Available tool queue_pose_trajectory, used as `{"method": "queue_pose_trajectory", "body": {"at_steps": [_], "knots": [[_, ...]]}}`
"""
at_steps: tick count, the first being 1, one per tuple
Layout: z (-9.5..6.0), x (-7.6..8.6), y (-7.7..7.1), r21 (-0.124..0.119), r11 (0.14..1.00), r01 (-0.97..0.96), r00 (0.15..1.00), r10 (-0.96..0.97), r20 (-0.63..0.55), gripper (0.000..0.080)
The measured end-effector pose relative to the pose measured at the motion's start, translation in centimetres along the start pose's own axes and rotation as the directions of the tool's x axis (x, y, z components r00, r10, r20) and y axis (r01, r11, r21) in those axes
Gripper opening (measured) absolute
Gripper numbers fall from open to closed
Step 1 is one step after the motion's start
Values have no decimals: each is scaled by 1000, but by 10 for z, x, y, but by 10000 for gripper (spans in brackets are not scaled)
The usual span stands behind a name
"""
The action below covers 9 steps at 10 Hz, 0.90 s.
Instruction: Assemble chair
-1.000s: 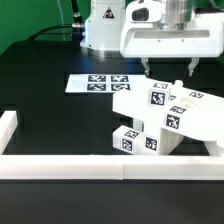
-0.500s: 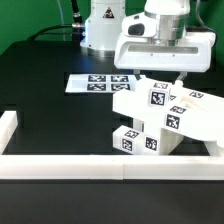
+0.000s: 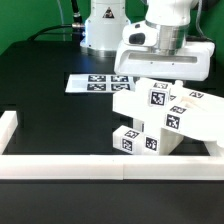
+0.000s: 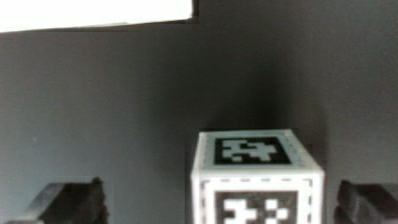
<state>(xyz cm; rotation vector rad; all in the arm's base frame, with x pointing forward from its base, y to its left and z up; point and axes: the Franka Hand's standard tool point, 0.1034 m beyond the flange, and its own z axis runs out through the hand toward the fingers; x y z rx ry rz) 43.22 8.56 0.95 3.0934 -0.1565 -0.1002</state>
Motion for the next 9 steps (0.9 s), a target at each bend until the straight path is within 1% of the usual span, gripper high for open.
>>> {"method": "queue_pose_trajectory", "body": {"at_steps": [2,3,4,5,6,7,9], "knots": [[2,0,1,-3,1000,-2,1000,2,2,649],[2,0,1,-3,1000,-2,1000,2,3,520],[2,0,1,-3,1000,-2,1000,2,3,520],[2,0,1,-3,1000,-3,1000,3,3,342],[2,0,1,-3,1000,-3,1000,3,3,342],[2,0,1,-3,1000,-3,1000,3,3,283],[2,0,1,-3,1000,-3,1000,3,3,283]]}}
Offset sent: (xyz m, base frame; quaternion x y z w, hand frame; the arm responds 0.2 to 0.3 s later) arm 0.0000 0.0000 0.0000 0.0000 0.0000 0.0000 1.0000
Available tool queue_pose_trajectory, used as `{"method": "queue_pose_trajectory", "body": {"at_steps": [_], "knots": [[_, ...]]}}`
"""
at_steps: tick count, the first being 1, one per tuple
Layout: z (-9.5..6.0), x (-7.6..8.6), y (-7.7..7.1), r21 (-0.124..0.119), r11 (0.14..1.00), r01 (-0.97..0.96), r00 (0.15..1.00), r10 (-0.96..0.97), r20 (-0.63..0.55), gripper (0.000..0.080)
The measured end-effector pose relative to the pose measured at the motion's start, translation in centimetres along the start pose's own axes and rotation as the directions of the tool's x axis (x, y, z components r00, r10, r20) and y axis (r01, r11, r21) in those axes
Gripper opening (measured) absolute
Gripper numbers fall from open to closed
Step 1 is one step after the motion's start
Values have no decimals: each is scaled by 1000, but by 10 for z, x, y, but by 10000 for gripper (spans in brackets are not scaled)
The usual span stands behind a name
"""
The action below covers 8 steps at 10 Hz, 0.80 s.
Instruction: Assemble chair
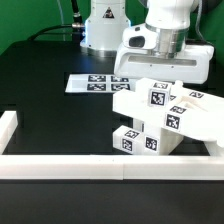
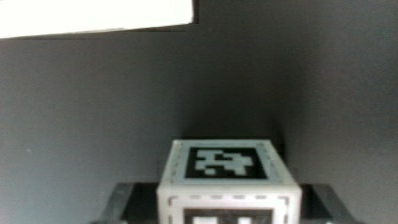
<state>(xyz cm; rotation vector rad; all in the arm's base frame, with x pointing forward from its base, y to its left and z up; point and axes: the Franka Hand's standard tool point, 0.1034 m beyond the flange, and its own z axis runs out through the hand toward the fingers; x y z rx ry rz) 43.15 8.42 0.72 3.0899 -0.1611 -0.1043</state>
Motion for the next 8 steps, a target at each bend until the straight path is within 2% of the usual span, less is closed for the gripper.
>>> {"method": "queue_pose_trajectory", "body": {"at_steps": [3,5,6,7,8], "knots": [[-1,0,1,1,1000,4,1000,-4,4,283],[-21,2,-3,25,1000,5,1000,-5,17,284],[-35,2,-8,34,999,11,999,-13,46,284],[-63,14,-13,51,998,21,997,-24,71,284],[-83,31,-13,68,998,9,998,-13,56,284]]}}
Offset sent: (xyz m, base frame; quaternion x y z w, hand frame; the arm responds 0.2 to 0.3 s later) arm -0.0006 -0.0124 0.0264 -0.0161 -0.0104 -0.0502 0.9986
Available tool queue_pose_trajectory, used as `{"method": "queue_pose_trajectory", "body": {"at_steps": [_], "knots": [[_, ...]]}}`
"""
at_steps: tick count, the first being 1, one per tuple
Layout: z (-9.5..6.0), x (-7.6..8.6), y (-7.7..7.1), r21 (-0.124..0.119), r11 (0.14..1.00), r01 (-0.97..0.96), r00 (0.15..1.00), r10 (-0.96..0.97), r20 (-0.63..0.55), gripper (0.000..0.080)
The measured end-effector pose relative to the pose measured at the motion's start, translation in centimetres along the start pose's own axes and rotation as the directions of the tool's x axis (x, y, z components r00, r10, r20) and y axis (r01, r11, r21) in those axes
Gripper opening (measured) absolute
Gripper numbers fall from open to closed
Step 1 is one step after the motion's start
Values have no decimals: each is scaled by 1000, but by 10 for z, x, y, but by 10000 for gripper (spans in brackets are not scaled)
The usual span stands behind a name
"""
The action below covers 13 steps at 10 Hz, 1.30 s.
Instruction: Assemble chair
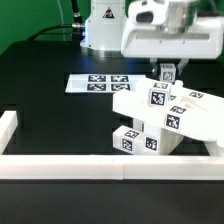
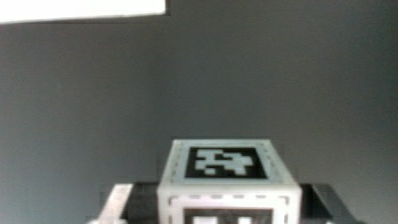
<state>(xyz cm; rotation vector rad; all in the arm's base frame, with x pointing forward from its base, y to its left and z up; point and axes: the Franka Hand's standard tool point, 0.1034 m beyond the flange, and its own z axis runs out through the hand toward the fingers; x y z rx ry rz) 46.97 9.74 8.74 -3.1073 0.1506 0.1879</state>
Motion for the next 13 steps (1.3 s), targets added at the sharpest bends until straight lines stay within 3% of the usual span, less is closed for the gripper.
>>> {"method": "queue_pose_trajectory", "body": {"at_steps": [2,3,7,8,9,11,13], "knots": [[-21,16,-1,8,1000,-7,1000,7,19,284],[-23,22,1,11,1000,-18,1000,18,10,284],[-22,22,2,10,1000,-16,1000,16,11,284],[-33,32,8,18,1000,19,999,-20,33,284],[-44,53,10,19,1000,9,1000,-10,21,284],[-50,81,9,9,1000,6,999,-6,32,284],[-50,83,10,8,1000,3,1000,-4,25,284]]}}
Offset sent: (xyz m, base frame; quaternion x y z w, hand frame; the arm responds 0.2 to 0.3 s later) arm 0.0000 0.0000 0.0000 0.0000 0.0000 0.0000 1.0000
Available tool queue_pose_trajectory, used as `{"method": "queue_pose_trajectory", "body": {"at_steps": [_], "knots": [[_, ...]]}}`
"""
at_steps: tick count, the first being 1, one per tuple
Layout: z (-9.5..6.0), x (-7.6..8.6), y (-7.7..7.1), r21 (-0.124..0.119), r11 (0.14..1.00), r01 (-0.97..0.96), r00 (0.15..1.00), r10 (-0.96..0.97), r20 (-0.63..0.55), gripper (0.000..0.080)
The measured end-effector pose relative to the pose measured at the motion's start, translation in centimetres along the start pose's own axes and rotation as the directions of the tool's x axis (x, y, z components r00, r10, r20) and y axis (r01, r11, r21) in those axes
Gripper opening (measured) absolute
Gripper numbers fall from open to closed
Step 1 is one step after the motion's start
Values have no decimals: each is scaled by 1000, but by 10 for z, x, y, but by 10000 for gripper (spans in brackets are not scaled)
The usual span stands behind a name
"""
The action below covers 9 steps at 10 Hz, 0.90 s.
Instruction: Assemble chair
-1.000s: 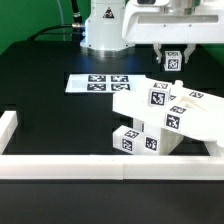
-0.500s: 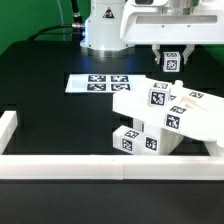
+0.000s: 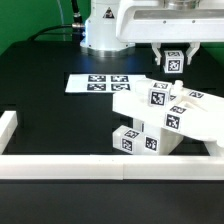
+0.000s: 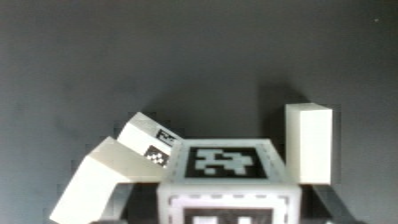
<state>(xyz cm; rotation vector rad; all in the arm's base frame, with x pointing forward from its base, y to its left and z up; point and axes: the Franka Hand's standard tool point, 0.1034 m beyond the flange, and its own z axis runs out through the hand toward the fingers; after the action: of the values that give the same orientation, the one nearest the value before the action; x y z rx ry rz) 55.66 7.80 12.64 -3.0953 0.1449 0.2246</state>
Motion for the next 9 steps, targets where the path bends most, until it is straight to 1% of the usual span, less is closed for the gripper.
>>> {"method": "queue_pose_trajectory", "body": {"at_steps": [2,3,5,6,7,9], "knots": [[0,0,0,0,1000,-1,1000,1,1,284],[0,4,1,-3,1000,-1,1000,1,0,284],[-7,30,1,-11,1000,1,1000,-1,-25,284],[-10,37,4,-7,1000,-11,1000,11,-11,284],[-13,42,9,-8,1000,-22,1000,22,-2,284],[-10,41,8,-9,1000,-19,1000,19,-5,284]]}}
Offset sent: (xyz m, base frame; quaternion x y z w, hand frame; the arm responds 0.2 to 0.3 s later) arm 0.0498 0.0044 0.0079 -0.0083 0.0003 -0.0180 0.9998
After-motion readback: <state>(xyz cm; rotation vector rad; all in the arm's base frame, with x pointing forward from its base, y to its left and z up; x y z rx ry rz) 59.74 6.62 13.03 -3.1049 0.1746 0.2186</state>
